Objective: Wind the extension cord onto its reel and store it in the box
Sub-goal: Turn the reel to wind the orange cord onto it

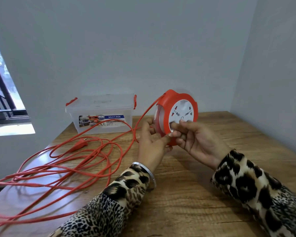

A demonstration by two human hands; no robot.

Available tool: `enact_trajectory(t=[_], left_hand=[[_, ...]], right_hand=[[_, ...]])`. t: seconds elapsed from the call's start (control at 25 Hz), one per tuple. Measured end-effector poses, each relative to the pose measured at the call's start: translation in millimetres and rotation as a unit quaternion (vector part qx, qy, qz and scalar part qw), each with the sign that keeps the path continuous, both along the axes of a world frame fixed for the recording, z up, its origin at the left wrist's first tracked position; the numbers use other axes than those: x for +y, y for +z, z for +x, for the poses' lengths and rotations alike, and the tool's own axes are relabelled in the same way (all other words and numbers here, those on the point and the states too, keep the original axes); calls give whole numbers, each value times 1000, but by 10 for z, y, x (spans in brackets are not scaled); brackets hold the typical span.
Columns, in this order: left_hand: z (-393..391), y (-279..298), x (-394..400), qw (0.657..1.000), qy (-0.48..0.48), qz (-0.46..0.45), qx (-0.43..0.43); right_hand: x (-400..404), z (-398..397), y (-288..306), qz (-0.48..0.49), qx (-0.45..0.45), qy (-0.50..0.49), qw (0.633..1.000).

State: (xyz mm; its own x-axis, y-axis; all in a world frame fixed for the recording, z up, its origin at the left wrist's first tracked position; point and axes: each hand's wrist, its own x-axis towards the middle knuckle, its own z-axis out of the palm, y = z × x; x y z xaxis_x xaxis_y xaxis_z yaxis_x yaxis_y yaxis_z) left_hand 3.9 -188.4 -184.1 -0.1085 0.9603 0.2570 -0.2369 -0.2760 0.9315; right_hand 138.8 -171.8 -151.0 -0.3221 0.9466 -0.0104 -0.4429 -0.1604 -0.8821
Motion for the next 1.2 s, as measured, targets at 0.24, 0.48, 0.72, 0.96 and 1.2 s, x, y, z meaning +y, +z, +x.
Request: enact_trajectory(t=[0.24, 0.48, 0.72, 0.96, 1.2], left_hand=[[-306, 100, 119, 999, 9, -36, -7], [-470, 181, 91, 989, -7, 5, 151], [-389, 173, 31, 983, -23, 14, 179], [-195, 94, 19, 997, -16, 33, 72], [-7, -66, 44, 1000, -2, 14, 25]], right_hand=[[4, 228, 19, 357, -519, -256, 733], [10, 229, -2, 522, -660, -170, 513], [93, 224, -113, 489, -743, -163, 428], [89, 198, -142, 451, -678, -250, 524], [97, 113, -199, 243, -465, -242, 816]])
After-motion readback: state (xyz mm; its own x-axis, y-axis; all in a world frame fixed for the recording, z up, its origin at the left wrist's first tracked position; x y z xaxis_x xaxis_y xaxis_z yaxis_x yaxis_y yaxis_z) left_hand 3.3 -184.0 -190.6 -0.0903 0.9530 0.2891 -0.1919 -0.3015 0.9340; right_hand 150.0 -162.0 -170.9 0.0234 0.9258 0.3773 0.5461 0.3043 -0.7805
